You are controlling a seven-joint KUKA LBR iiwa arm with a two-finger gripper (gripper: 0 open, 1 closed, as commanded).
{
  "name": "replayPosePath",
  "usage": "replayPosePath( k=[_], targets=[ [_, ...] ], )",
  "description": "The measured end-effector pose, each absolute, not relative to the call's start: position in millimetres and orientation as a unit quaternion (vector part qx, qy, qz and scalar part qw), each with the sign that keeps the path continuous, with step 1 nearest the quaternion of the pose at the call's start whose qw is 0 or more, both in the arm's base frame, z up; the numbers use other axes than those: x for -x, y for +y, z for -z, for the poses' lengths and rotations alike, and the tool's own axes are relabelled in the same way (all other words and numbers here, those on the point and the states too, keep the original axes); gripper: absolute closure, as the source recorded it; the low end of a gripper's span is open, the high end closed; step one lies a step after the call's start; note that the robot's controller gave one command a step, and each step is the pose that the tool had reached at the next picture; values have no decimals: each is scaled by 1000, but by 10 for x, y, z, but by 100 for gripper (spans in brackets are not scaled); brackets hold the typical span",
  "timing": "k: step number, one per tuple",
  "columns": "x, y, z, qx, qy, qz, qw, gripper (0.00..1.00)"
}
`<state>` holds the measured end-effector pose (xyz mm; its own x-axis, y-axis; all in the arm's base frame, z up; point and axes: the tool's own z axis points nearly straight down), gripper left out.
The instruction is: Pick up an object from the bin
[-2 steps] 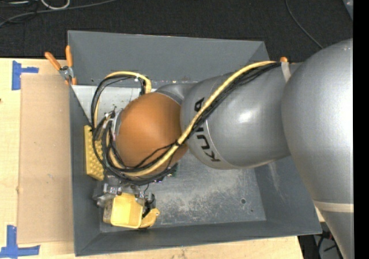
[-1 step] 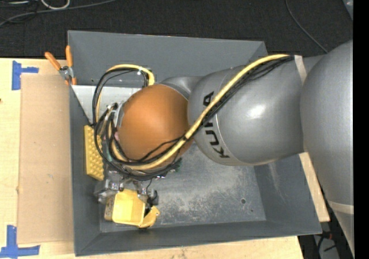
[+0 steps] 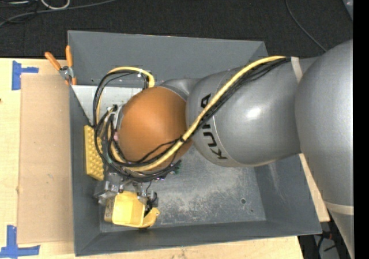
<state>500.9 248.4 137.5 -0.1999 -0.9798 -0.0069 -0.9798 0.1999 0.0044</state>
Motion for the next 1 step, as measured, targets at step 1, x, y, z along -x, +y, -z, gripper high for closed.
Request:
replayPosePath(
  k=[1],
  targets=[
    [-5012,2492,-1583,630,776,-4,3,100]
  ],
)
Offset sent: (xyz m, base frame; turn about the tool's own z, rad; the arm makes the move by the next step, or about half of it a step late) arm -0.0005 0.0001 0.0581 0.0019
